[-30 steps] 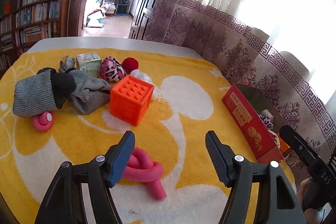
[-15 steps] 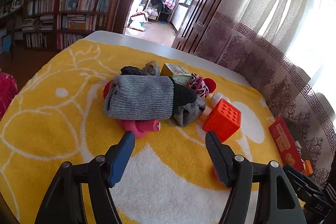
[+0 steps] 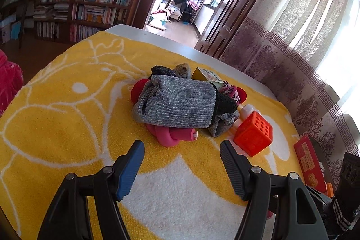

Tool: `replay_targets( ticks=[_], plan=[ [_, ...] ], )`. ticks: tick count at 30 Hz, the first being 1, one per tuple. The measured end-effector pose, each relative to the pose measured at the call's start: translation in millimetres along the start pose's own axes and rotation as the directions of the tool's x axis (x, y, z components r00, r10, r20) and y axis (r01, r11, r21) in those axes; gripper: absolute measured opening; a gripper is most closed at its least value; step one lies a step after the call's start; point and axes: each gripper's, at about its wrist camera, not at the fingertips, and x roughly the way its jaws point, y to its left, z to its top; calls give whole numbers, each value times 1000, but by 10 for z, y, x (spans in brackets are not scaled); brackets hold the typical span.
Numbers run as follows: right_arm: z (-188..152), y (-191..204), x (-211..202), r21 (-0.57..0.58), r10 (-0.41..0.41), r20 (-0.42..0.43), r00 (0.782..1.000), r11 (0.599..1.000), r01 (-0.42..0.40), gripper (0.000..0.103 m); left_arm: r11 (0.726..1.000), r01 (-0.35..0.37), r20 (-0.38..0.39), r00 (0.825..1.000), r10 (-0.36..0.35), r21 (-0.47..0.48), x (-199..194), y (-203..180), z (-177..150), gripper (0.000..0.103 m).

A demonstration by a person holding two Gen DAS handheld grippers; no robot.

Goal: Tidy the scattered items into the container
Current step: 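Grasp the pink knotted foam toy with the right gripper, then move the left gripper to the grey sock bundle while the right gripper holds the pink toy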

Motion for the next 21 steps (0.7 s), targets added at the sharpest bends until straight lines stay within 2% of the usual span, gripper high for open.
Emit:
replay_targets(
  ticks=[4, 5, 6, 8, 17, 21],
  plan=[
    [-26, -17, 131, -7, -26, -36, 999, 1000, 25, 75, 1000, -12, -13, 1000, 12, -10, 38, 22, -6, 71],
    [-38, -18, 162, -15, -39, -48, 998, 999, 38, 68, 1000, -15, -16, 1000, 15, -10, 45, 24, -11, 71],
    [-45, -1, 154, -38, -56, -33, 998, 998, 55, 67, 1000, -18, -19, 1000, 18, -9, 53, 24, -16, 71],
    [-48, 3, 141, -45, -63, -29, 998, 997, 62, 53, 1000, -22, -22, 1000, 22, -7, 66, 21, -22, 71],
    [-32, -271, -95, 93, -117, 94, 989, 990, 108, 53, 999, -32, -21, 999, 32, 7, 94, 13, -48, 71],
    [-23, -258, -129, 95, -119, 110, 987, 989, 109, 53, 999, -52, -28, 998, 52, 17, 136, -17, -38, 71]
  ],
)
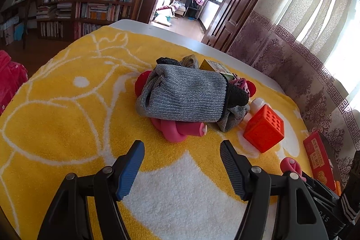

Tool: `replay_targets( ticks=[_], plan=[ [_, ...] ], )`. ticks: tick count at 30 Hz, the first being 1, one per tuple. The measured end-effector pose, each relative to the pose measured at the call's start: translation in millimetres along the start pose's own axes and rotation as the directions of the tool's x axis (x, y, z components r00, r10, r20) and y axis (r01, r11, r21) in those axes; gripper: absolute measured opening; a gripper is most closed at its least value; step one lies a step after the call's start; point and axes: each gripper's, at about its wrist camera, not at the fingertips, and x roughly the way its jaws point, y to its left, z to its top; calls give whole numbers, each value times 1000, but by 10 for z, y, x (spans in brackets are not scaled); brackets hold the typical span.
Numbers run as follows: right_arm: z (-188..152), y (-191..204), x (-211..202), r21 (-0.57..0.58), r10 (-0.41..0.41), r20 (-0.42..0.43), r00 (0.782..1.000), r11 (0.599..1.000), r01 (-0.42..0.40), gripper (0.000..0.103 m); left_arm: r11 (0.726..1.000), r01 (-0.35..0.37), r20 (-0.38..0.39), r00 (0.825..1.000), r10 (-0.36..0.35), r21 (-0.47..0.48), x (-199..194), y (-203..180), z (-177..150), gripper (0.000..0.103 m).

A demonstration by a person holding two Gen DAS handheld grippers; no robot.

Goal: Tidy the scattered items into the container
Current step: 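Move the left gripper to the grey sock bundle while the right gripper holds the pink toy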

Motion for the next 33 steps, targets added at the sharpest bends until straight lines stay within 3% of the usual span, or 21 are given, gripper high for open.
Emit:
replay_targets(
  ticks=[4, 8, 10, 15, 18, 20, 28, 33],
  plan=[
    [6, 61, -51, -22, -3, 30, 1000, 1000, 4, 53, 999, -9, -9, 1000, 9, 31, 10, -115, 53, 71],
    [11, 54, -65, -18, 1, 38, 999, 1000, -1, 53, 988, -49, -19, 998, 52, 149, 61, -361, 132, 72],
    [13, 45, -69, -13, 3, 37, 999, 1000, -3, 53, 972, -91, -11, 995, 95, 215, 116, -488, 180, 82],
    [17, 18, -71, 0, 4, 37, 999, 1000, -4, 53, 917, -220, 55, 975, 215, 333, 261, -627, 281, 82],
    [14, 23, -70, -1, 7, 36, 999, 1000, -7, 53, 895, -274, 78, 961, 264, 351, 345, -635, 333, 83],
    [13, 30, -76, -5, 8, 37, 999, 1000, -8, 53, 900, -276, 77, 961, 266, 337, 377, -595, 352, 91],
    [3, 37, -38, -11, 9, 23, 1000, 1000, -8, 53, 924, -269, 19, 961, 275, 271, 570, -330, 384, 91],
    [-10, 43, -3, -17, 8, 10, 1000, 1000, -8, 53, 958, -203, -12, 978, 209, 202, 594, -191, 458, 91]
  ],
)
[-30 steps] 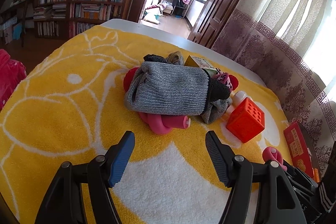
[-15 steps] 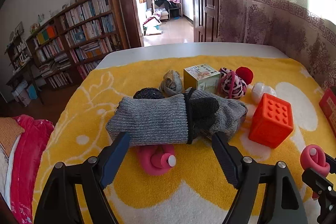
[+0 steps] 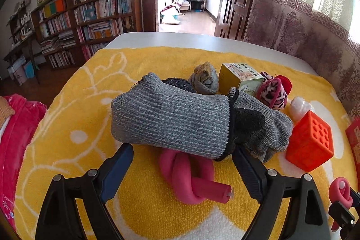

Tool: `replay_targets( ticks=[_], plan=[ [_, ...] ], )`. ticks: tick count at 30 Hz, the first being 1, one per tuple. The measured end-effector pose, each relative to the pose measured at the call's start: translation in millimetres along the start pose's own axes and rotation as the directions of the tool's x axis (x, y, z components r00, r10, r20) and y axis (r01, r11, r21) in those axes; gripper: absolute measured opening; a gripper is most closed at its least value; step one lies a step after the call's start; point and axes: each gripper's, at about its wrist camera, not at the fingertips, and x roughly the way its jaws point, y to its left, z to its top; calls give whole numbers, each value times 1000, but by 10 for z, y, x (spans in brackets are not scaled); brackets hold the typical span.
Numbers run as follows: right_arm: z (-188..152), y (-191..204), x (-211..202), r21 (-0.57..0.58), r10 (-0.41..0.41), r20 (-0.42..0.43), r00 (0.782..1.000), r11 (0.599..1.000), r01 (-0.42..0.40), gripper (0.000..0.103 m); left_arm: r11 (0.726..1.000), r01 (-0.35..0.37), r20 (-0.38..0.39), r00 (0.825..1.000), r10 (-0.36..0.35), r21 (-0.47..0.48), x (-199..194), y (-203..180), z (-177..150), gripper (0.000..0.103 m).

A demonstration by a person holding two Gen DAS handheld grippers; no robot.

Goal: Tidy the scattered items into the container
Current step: 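Move the left gripper to the grey sock bundle while the right gripper holds the pink toy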

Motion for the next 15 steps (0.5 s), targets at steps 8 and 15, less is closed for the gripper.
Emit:
replay_targets(
  ticks=[8, 15],
  plan=[
    [-21, 14, 9, 0, -1, -4, 1000, 1000, 1, 53, 996, 87, 24, 996, -86, -33, -37, 49, 38, 91],
    [-26, 11, 5, -3, -4, 3, 1000, 1000, 4, 53, 986, 159, 59, 986, -156, -59, -140, 117, 59, 45]
  ],
)
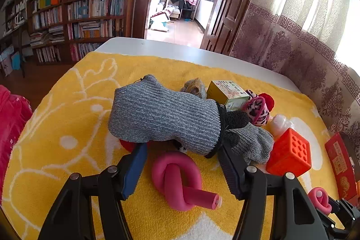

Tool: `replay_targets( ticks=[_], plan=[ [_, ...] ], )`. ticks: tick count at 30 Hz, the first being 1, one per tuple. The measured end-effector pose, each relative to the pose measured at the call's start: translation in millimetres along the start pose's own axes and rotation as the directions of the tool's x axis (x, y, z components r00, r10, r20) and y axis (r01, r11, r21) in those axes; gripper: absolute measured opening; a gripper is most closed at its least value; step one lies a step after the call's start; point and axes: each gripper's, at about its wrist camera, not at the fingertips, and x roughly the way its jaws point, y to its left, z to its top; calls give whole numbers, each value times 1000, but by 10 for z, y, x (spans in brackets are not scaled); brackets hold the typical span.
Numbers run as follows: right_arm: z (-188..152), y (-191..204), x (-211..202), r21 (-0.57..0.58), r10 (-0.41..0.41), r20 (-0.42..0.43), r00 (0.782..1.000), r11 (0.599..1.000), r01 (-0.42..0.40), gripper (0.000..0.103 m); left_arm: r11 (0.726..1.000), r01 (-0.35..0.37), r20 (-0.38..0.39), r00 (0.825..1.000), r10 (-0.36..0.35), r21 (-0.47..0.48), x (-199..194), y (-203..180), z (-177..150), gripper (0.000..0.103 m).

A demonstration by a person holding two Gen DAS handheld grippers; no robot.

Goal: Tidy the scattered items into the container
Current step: 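Move the left gripper to the grey sock bundle while the right gripper holds the pink toy, then close the left gripper on the grey sock bundle and lift it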

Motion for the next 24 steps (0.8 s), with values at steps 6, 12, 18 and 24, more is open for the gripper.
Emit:
replay_targets(
  ticks=[6, 12, 18, 24],
  plan=[
    [17, -13, -11, 3, -1, 7, 1000, 1000, 1, 53, 999, 29, -1, 1000, -29, -25, -43, 79, -17, 20],
    [23, -18, -24, 4, -2, 9, 1000, 1000, 1, 53, 999, 33, 22, 999, -33, -25, -122, 82, -73, 21],
    [21, -9, -33, 5, -3, 10, 1000, 1000, 3, 53, 999, 37, 92, 995, -37, -7, -337, 43, -55, 21],
    [18, -32, -16, 15, -4, -1, 1000, 1000, 4, 53, 998, 8, 53, 999, -5, -60, -232, 133, -78, 80]
  ],
)
